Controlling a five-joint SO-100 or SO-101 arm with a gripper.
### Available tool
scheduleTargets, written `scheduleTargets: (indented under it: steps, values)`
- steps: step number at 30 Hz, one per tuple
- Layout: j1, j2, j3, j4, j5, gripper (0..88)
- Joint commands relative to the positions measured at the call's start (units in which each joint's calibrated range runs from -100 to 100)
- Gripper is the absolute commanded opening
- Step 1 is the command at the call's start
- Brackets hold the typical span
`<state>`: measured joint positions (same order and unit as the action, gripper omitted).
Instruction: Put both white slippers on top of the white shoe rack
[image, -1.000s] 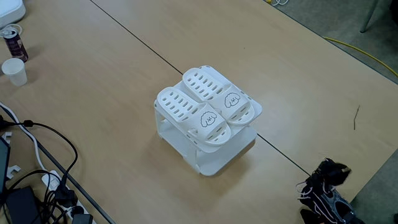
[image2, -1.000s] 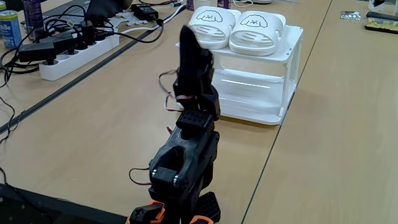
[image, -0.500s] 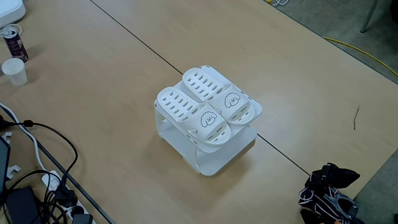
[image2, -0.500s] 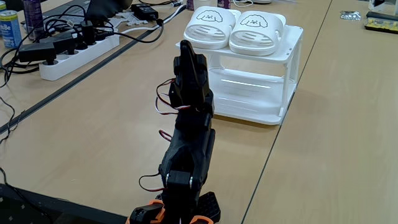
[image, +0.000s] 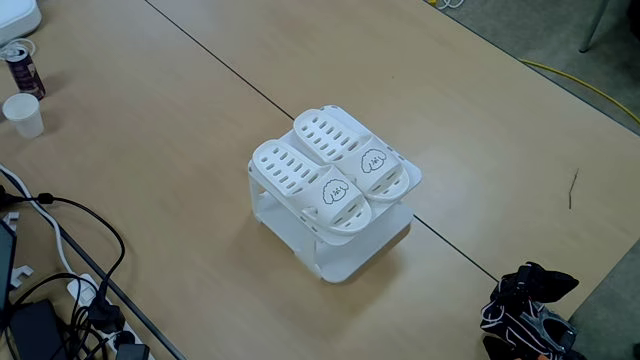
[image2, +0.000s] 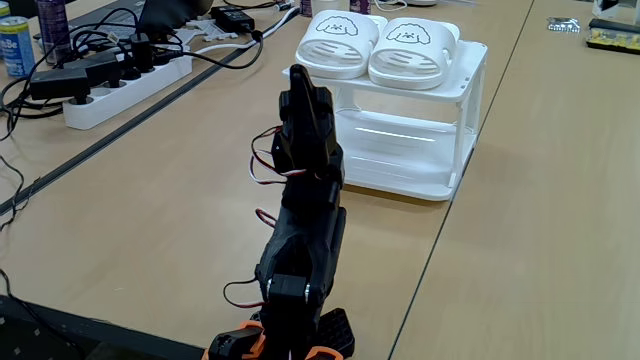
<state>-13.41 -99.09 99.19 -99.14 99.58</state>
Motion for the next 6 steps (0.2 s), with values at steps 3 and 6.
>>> scheduleTargets:
  steps: [3, 6]
  values:
    - [-0.24, 0.19, 0.36, -0.25, 0.42, 0.8]
    - [-0.24, 0.19, 0.36, -0.25, 0.42, 0.8]
